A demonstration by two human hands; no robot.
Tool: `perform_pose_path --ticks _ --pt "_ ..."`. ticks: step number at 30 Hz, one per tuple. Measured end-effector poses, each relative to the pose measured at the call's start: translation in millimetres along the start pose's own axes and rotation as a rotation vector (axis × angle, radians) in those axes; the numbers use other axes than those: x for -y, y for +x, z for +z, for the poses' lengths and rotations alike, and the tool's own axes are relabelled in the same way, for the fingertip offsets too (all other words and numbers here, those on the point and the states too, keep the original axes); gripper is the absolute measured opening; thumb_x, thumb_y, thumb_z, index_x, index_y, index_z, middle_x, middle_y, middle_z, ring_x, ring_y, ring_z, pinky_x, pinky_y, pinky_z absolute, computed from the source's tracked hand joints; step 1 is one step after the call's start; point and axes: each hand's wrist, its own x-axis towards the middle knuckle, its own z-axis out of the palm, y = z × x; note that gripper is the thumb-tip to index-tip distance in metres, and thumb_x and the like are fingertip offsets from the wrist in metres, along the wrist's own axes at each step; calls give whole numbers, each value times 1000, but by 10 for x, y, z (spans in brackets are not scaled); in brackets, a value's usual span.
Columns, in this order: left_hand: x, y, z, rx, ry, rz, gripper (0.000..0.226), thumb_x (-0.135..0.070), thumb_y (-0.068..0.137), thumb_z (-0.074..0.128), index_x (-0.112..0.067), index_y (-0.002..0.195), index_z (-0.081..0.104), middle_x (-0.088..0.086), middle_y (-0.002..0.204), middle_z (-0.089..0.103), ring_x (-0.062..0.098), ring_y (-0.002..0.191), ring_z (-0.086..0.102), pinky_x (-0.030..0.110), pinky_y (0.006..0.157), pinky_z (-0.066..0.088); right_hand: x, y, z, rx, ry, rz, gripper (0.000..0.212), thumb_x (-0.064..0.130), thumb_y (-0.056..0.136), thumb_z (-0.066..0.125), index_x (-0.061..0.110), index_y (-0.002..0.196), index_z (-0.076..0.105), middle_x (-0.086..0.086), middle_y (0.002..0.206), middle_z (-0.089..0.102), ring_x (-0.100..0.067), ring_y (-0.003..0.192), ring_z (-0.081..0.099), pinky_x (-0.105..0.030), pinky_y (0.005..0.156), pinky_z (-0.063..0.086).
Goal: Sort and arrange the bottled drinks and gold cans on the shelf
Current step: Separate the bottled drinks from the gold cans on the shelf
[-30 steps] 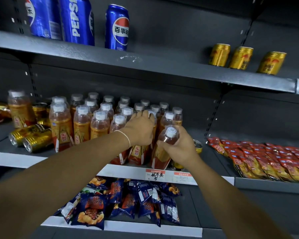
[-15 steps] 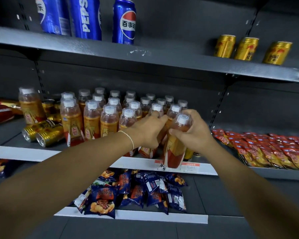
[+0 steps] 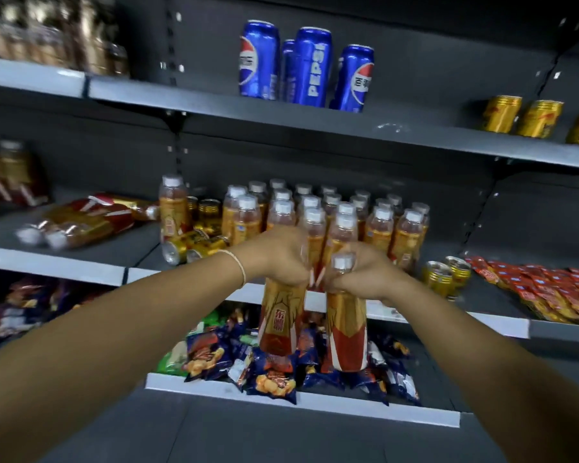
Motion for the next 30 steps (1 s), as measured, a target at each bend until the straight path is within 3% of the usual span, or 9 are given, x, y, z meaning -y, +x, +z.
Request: perform_pose_path --ticks 4,9,11,16,20,23,25,27,30 --pt "736 -527 -30 -49 38 -50 16 -23 80 66 -16 92 58 4 90 60 17 86 57 15 66 51 650 72 755 58 20 -78 50 26 57 88 23 98 60 0 95 68 -21 90 67 -36 76 57" --pt "1681 -1134 -233 -99 116 -213 23 -24 84 57 -7 98 65 8 101 65 22 98 60 30 83 51 1564 172 1611 116 58 -190 56 32 62 82 16 109 57 -4 102 65 -24 95 64 -37 79 56" --pt "2018 -1392 -340 -162 79 -274 15 -22 82 60 -11 92 60 7 98 64 23 95 60 28 75 49 1901 204 1888 139 34 -246 55 35 64 81 18 109 56 -2 100 64 -22 92 64 -32 70 53" --pt "2730 -1997 -603 -290 -8 -487 40 -20 79 62 -9 118 58 8 103 62 25 99 56 27 67 48 2655 207 2468 192 7 -336 55 38 68 80 28 113 49 5 98 60 -14 88 60 -39 76 58" --pt "3239 -2359 -700 -381 -7 -613 58 -21 81 58 -13 137 45 11 125 54 28 119 47 31 81 48 3158 260 2886 274 -4 -427 52 38 74 76 22 116 49 1 107 60 -19 93 60 -38 80 56" --pt "3580 -2539 -762 -378 -24 -721 60 -23 80 59 -17 138 44 11 129 48 27 110 51 28 72 44 3470 345 3193 310 -55 -462 52 40 76 75 20 117 49 -2 111 59 -19 95 59 -29 67 49" --pt "3796 -2611 -800 -365 -18 -757 58 -22 80 57 -16 137 45 10 126 50 23 99 51 24 65 43 3657 449 3397 350 -69 -460 58 42 74 75 19 121 49 -2 112 59 -20 96 60 -31 72 52" --pt "4030 -2642 -832 -357 -18 -795 63 -22 82 55 -15 142 41 11 131 49 24 106 53 22 67 45 3836 590 3592 405 -74 -446 66 46 71 75 18 124 49 -4 114 60 -22 99 62 -36 80 56" --pt "4385 -2617 -913 -346 -50 -843 70 -24 80 57 -15 146 37 10 138 47 29 121 51 27 77 47 4104 881 3857 453 -82 -458 68 49 68 73 15 122 51 -10 119 60 -28 101 64 -37 74 55"
